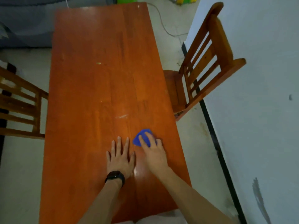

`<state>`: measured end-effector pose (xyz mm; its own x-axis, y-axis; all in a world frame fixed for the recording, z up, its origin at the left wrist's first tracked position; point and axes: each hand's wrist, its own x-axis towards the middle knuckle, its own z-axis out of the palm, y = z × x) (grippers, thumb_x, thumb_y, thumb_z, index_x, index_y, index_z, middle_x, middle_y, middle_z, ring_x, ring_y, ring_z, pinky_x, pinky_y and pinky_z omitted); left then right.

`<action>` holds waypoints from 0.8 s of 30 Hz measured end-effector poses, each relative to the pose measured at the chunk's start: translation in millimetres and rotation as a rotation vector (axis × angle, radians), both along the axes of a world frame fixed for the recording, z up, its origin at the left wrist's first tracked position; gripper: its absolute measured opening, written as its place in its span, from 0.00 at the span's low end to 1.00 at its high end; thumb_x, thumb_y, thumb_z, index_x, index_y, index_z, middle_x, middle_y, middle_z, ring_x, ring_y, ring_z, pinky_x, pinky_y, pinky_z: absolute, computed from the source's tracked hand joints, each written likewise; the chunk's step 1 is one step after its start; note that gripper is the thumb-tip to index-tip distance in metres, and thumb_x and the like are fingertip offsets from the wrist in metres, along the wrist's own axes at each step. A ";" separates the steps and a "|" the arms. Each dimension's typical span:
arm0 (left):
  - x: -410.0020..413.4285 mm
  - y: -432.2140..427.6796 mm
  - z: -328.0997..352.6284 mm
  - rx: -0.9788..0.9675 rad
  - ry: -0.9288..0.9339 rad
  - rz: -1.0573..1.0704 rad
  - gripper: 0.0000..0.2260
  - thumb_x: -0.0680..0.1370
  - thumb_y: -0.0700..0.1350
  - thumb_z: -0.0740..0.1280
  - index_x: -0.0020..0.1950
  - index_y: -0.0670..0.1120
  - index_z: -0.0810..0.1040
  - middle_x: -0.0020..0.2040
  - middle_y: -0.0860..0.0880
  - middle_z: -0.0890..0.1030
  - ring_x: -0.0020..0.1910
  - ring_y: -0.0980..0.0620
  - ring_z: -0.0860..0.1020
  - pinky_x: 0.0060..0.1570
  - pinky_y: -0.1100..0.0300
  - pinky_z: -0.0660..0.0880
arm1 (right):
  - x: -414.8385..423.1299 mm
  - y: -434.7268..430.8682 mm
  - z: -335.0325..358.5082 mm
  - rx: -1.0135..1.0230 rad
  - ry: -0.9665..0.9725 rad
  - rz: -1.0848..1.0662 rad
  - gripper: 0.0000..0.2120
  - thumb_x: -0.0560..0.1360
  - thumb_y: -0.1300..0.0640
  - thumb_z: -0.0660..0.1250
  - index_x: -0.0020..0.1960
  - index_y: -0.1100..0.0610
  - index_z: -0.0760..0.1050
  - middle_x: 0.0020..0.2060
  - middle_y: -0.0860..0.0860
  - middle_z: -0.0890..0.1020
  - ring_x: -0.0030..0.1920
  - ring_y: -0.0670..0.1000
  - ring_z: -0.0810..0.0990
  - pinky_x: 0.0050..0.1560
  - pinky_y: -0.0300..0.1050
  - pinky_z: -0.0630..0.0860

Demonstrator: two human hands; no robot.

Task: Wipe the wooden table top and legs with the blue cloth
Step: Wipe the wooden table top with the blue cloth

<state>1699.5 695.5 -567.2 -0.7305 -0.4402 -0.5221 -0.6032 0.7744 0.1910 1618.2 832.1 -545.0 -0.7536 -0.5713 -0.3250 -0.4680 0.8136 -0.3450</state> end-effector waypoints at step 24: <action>2.3 -127.4 5.6 -0.166 0.053 0.301 0.27 0.83 0.57 0.51 0.81 0.57 0.47 0.81 0.53 0.41 0.80 0.50 0.42 0.77 0.43 0.43 | 5.7 -59.3 -11.2 -0.194 0.003 0.116 0.33 0.71 0.61 0.71 0.74 0.47 0.67 0.76 0.49 0.64 0.53 0.54 0.72 0.50 0.46 0.79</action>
